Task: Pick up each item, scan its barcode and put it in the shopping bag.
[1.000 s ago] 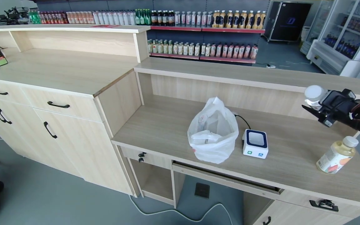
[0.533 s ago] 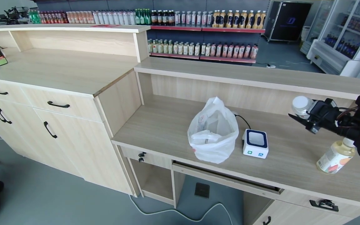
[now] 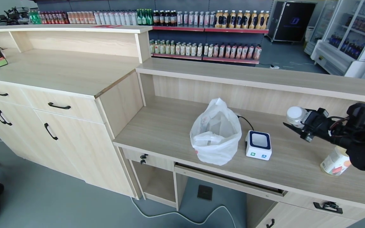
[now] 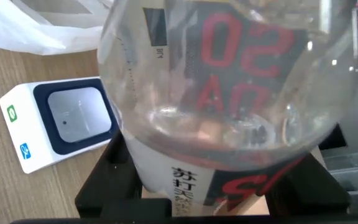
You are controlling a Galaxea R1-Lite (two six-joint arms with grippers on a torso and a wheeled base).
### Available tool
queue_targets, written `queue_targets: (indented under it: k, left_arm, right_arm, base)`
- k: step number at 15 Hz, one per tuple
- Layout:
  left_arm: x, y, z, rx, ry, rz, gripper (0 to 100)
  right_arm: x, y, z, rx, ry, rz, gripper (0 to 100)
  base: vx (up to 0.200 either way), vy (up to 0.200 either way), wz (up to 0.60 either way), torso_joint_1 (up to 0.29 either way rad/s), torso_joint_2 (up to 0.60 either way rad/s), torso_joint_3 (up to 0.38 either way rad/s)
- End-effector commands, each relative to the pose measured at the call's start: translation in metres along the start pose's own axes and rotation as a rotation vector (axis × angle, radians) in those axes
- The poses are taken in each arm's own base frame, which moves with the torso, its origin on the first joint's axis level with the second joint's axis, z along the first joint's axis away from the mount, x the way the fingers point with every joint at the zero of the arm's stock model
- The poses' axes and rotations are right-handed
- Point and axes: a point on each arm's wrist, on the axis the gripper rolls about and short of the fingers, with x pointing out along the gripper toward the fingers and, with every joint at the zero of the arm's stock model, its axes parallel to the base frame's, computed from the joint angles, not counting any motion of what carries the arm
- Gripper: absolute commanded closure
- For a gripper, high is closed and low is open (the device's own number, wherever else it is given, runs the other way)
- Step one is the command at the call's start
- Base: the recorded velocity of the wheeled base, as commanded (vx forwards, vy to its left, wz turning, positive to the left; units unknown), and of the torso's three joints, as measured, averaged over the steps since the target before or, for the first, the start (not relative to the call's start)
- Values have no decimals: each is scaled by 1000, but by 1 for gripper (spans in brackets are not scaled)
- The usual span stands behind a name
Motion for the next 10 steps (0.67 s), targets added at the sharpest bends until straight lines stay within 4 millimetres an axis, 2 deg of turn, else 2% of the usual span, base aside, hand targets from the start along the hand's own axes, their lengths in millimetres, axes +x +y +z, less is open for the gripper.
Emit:
queue_targets:
  k: [1, 5, 10]
  left_arm:
    - [0, 0, 0, 0, 1, 0, 0]
    - [0, 0, 0, 0, 1, 0, 0]
    - [0, 0, 0, 0, 1, 0, 0]
  right_arm:
    - [7, 8, -4, -2, -10, 4, 100]
    - [20, 18, -1, -20, -56, -7, 100]
    - [24, 28, -10, -5, -44, 12, 100]
  base:
    - [0, 0, 0, 0, 0, 0]
    - [0, 0, 0, 0, 0, 0]
    - [0, 0, 0, 0, 0, 0]
